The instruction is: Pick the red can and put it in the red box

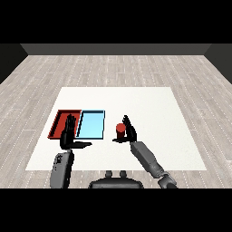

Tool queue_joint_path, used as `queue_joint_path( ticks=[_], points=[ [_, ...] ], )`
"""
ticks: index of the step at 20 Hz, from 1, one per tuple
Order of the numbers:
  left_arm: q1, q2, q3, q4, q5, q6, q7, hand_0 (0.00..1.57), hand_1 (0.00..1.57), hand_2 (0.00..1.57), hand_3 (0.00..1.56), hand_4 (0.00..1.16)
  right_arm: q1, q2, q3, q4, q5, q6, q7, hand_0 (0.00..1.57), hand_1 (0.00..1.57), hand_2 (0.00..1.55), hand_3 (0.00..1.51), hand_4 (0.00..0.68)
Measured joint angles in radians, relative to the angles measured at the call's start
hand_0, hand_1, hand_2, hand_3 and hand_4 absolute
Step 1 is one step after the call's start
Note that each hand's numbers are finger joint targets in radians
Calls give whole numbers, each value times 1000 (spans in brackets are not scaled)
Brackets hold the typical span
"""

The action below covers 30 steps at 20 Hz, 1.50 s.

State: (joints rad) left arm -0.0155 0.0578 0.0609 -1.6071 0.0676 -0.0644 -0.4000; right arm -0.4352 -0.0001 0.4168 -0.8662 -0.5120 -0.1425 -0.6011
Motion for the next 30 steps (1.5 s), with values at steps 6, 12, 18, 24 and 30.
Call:
queue_joint_path(
  ticks=[6,12,18,24,30],
  points=[
    [7,-6,-17,-23,-10,21,13,0,0,0,0,0,-61,0,29,37,-56,-17,4,0,0,0,0,0],
    [-16,4,-2,-11,5,8,25,0,0,0,0,0,-67,0,46,67,-55,-54,-10,0,0,0,0,0],
    [19,-1,-5,-11,2,1,-3,0,0,0,0,0,-103,-2,54,93,-85,-161,37,1571,1571,1528,1478,591],
    [-2,0,2,10,-3,6,-11,0,0,0,0,0,-152,-2,68,136,-68,-264,123,1571,1571,1486,1433,568],
    [-11,-2,-1,11,-13,14,-7,0,0,0,0,0,-146,-2,98,110,-63,-324,149,1571,1571,1489,1432,577]
  ],
)
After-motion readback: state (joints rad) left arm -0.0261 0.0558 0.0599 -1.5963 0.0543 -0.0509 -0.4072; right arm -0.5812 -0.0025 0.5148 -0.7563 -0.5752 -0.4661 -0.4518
